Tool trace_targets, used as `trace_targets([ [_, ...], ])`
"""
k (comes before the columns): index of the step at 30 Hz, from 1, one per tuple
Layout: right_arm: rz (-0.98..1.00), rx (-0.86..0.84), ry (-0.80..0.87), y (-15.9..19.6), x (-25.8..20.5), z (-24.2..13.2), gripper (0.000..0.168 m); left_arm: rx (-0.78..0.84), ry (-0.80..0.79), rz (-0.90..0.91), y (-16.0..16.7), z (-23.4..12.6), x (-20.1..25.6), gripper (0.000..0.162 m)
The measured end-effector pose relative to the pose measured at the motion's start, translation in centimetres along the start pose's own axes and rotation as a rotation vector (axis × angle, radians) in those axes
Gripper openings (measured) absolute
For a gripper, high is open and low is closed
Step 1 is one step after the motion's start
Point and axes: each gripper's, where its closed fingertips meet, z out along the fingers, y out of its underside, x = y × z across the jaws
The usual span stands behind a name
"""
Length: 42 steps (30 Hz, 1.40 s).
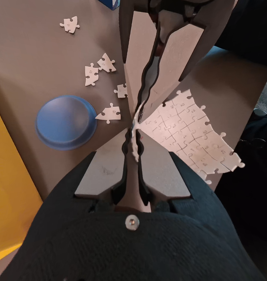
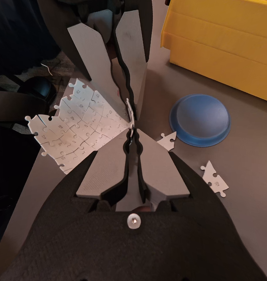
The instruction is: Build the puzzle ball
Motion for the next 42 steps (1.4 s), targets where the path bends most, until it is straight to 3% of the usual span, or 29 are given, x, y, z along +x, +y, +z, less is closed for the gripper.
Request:
trace_targets([
  [17,0.021,0.089,-0.142,-0.4,-1.5,0.5,0.001,0.022,0.062,-0.024,-0.2,-0.2,1.4,0.001],
  [24,0.008,0.069,-0.132,-0.3,-1.6,0.6,0.000,0.012,0.040,-0.016,0.0,-0.9,1.4,0.008],
  [29,0.037,0.054,-0.149,0.0,-1.6,0.7,0.000,0.006,0.036,-0.020,0.1,-0.7,1.5,0.001],
  [42,0.074,0.033,-0.161,0.3,-1.8,0.9,0.000,-0.004,0.051,-0.079,0.4,-0.4,1.7,0.001],
])
